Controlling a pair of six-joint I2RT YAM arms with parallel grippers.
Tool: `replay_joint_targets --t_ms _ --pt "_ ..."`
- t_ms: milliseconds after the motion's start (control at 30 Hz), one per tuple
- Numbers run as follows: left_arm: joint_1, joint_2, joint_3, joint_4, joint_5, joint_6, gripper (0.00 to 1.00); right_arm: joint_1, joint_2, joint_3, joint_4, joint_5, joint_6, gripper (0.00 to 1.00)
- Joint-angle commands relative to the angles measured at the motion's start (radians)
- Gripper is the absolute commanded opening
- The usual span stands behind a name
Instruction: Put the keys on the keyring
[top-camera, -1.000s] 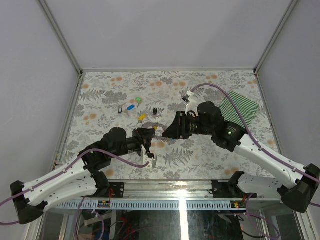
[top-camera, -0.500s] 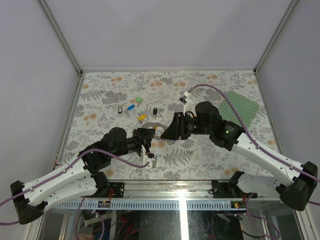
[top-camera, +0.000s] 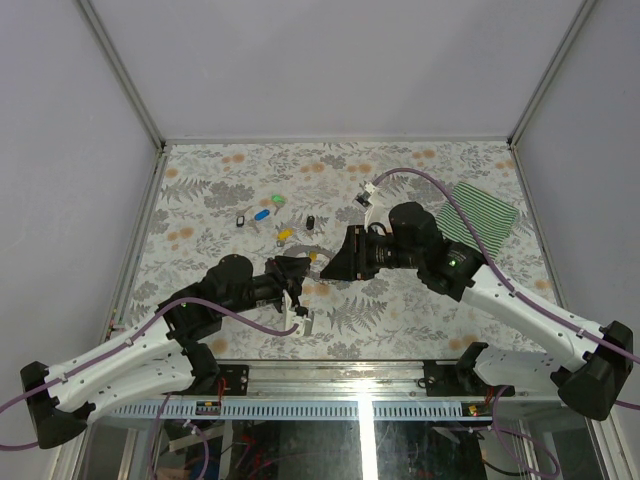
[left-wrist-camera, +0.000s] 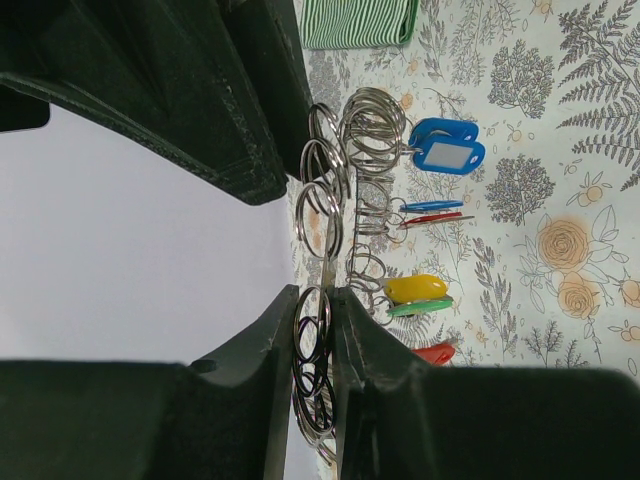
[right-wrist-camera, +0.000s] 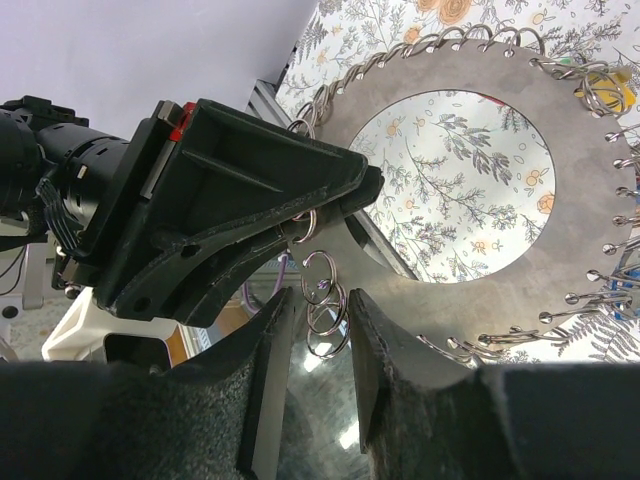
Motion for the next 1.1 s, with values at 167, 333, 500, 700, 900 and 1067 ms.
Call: replay_joint_targets --t_ms 167,333,500,700,900,1067 --pt "-0.006 -0.014 0.023 0.081 -0.015 0.026 0.00 0.006 -0.017 0.033 0.000 0.019 -0.017 0.36" --pt "-0.005 -0.020 0.019 0.079 -0.025 0.029 0.00 0.005 -0.045 0.043 -0.046 0.098 -0.048 0.40" --pt "-0.005 -0.020 0.025 0.071 -0.035 0.034 0.00 0.006 -0.058 0.062 -0.066 0.120 -0.064 0.40" --pt "-0.005 -0.010 0.035 0.075 -0.045 0.039 0.00 0.006 -0.053 0.096 -0.087 0.091 -0.072 0.38" --pt "-0.006 -0.005 0.036 0.081 -0.063 0.047 0.00 0.005 -0.064 0.092 -0.108 0.129 -0.057 0.39" --pt "-0.005 -0.007 0.030 0.096 -0.075 0.057 0.00 0.006 -0.063 0.085 -0.103 0.136 -0.028 0.39"
